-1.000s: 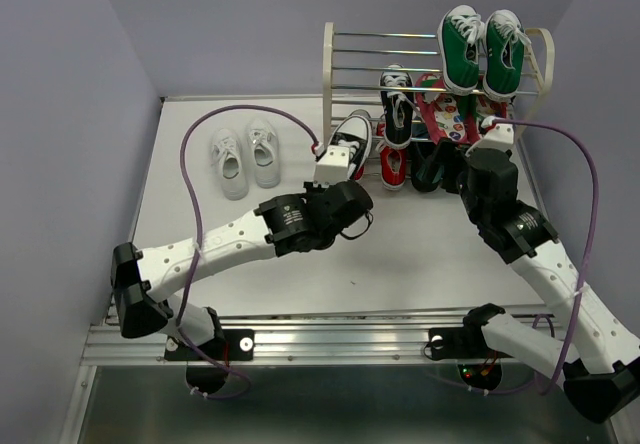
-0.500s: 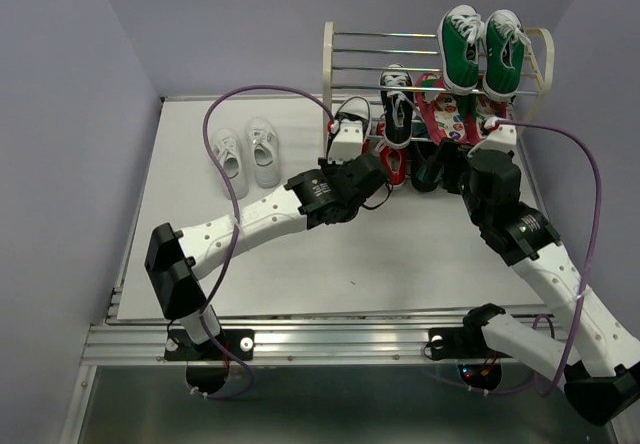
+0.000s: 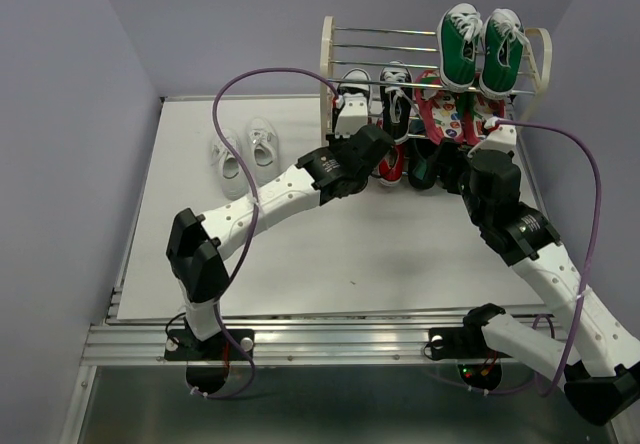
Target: Place and organize the shoes onto the shoe shelf
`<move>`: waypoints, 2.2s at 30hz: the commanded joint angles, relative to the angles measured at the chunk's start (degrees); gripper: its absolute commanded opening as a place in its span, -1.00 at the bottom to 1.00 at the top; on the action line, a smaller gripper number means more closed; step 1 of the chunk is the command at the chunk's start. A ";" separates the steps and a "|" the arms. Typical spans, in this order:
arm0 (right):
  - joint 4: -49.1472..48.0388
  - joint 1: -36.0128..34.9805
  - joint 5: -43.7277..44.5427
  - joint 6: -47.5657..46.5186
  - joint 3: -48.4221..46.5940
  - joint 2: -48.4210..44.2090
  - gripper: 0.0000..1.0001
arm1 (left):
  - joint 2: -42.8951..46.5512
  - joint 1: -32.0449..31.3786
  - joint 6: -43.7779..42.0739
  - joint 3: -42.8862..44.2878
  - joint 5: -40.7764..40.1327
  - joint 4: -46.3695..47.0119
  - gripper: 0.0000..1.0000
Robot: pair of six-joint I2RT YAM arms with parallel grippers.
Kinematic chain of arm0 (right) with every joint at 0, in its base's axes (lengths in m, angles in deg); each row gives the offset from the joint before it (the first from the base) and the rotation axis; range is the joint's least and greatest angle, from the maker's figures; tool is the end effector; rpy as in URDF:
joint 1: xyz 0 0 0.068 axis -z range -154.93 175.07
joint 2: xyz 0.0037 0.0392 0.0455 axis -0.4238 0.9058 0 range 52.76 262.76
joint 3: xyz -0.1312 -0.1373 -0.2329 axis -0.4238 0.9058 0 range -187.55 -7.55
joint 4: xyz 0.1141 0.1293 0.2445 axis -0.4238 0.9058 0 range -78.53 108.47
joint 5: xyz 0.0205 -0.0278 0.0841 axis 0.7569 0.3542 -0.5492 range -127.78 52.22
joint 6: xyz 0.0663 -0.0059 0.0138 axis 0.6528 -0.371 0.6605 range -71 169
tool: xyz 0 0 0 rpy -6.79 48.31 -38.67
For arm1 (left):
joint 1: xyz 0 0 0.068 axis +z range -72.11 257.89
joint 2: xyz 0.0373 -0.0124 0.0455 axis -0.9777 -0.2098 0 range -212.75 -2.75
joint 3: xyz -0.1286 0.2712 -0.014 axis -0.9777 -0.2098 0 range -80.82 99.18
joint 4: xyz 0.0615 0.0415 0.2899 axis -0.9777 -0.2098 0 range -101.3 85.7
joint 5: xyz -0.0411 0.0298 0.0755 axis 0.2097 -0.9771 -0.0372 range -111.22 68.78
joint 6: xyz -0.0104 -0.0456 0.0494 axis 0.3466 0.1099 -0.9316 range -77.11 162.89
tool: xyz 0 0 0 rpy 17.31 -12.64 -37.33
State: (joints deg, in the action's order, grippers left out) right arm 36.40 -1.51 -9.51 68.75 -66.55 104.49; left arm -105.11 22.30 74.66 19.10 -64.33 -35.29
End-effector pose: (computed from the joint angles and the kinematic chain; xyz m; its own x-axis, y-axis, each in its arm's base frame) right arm 0.2174 0.0799 0.4017 -0.2521 0.2066 -0.9454 0.1006 0.9772 0.1868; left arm 0.2935 -0.3625 0.3842 -0.4122 -0.0785 -0.9077 0.0740 0.9901 -0.1193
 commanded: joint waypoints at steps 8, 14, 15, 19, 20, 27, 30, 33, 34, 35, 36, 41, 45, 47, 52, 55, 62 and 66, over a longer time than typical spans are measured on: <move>-1.46 0.31 -0.32 0.38 0.56 -1.10 1.00 | -0.46 0.05 -2.50 8.53 -3.99 6.81 -1.00; -1.46 0.31 -0.67 0.47 0.56 -1.10 1.00 | -3.54 1.27 -3.29 12.49 -3.82 7.86 -1.00; -1.46 0.31 -0.76 0.47 0.56 -1.01 1.00 | -4.41 1.45 -3.81 13.71 -3.73 8.04 -1.00; -1.46 0.31 -0.68 0.47 0.64 -1.19 1.00 | -6.96 2.15 -5.22 17.40 -3.56 8.57 -1.00; -1.37 0.31 -0.76 0.47 0.64 -1.19 1.00 | -7.40 2.33 -5.57 18.02 -3.47 8.57 -1.00; -1.46 0.31 -0.76 0.47 0.64 -1.01 1.00 | -10.92 3.73 -6.37 22.16 -2.68 9.19 -1.00; -1.46 0.31 -0.94 0.47 0.56 -0.84 1.00 | -11.98 4.35 -6.37 23.30 -2.76 9.45 -1.00; -1.46 0.31 -1.03 0.47 0.56 -0.66 1.00 | -12.51 4.96 -6.89 23.83 -1.89 10.84 -1.00; -1.46 0.31 -1.11 0.47 0.64 -0.57 1.00 | -12.85 5.06 -7.07 24.09 -1.54 11.20 -1.00; -1.46 0.31 -1.03 0.47 0.56 -0.49 1.00 | -13.21 5.14 -7.25 24.44 -1.27 11.38 -1.00; -1.37 0.31 -1.11 0.38 0.56 -0.48 1.00 | -13.91 5.23 -7.25 25.32 -1.18 11.30 -1.00; -1.37 0.31 -1.03 0.38 0.56 -0.13 1.00 | -15.40 6.02 -6.55 26.64 -0.13 11.29 -1.00; -1.46 0.31 -0.85 0.38 0.64 0.13 1.00 | -15.93 6.46 -5.67 26.64 0.92 11.47 -1.00; -1.46 0.31 -0.76 0.38 0.64 0.13 1.00 | -16.11 6.55 -5.58 26.38 0.84 11.47 -1.00; -1.46 0.31 -0.85 0.21 0.64 0.31 1.00 | -16.37 6.55 -5.05 25.68 -0.39 12.35 -1.00; -1.37 0.31 -1.02 0.20 0.56 0.48 1.00 | -16.99 6.64 -4.79 25.59 -0.48 12.88 -1.00; -1.46 0.31 -1.11 0.12 0.56 0.31 1.00 | -17.34 6.99 -2.50 26.03 -1.27 11.74 -0.69; -1.46 0.31 -1.11 0.12 0.56 0.31 1.00 | -16.90 6.90 -1.80 25.41 -1.27 11.82 -0.53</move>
State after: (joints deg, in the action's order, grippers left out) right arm 36.53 -1.51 -10.63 68.75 -65.87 104.97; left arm -123.71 28.83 70.79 41.16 -62.65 -28.82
